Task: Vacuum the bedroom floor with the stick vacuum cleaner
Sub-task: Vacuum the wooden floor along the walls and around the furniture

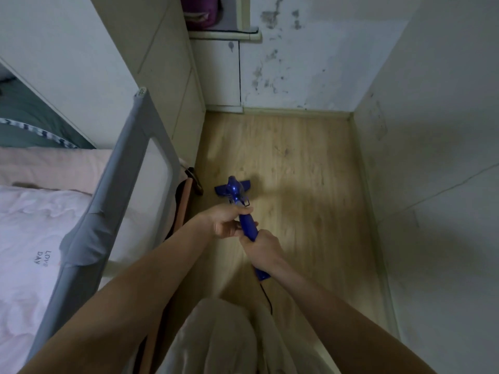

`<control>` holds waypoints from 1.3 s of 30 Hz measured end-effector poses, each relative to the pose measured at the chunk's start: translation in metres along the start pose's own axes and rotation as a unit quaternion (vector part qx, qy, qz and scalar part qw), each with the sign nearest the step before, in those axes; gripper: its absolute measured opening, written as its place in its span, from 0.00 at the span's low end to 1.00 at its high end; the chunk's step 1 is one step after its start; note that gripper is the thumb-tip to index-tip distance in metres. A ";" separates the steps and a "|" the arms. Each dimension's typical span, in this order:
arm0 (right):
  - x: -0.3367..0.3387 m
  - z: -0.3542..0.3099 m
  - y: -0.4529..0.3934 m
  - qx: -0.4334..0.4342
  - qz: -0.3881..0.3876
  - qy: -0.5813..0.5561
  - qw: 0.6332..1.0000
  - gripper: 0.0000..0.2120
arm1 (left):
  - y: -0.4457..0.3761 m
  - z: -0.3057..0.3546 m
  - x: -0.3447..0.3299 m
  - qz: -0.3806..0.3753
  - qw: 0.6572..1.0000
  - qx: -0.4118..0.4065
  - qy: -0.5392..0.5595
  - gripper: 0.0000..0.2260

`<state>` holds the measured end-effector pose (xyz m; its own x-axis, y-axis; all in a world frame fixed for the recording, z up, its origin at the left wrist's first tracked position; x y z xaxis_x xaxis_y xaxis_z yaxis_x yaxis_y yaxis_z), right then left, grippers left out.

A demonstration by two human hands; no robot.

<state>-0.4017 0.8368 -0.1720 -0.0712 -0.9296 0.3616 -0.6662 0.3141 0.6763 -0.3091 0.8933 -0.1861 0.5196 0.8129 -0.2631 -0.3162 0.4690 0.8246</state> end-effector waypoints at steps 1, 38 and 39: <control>0.000 -0.001 -0.006 0.002 0.008 0.002 1.000 0.14 | -0.004 0.004 0.001 0.008 1.000 -0.004 -0.007 0.20; 0.010 -0.186 -0.222 -0.112 0.011 -0.033 0.993 0.13 | -0.143 0.240 0.118 -0.021 1.000 0.009 0.002 0.13; 0.008 -0.191 -0.227 -0.108 0.012 -0.041 0.993 0.13 | -0.146 0.244 0.122 -0.018 1.000 0.004 0.004 0.13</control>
<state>-0.1094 0.7944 -0.2001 -0.1512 -0.9314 0.3311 -0.4895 0.3616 0.7935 -0.0058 0.8393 -0.2158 0.5238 0.7983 -0.2974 -0.2907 0.4957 0.8184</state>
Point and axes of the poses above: each hand's wrist, its own y-axis away from the middle knuckle, its own x-axis out of the back of the hand, z = x × y, the point moved 6 cm from there along -y, towards the middle knuckle, and after that the axes turned 3 degrees about -x, right-handed, at the moved point
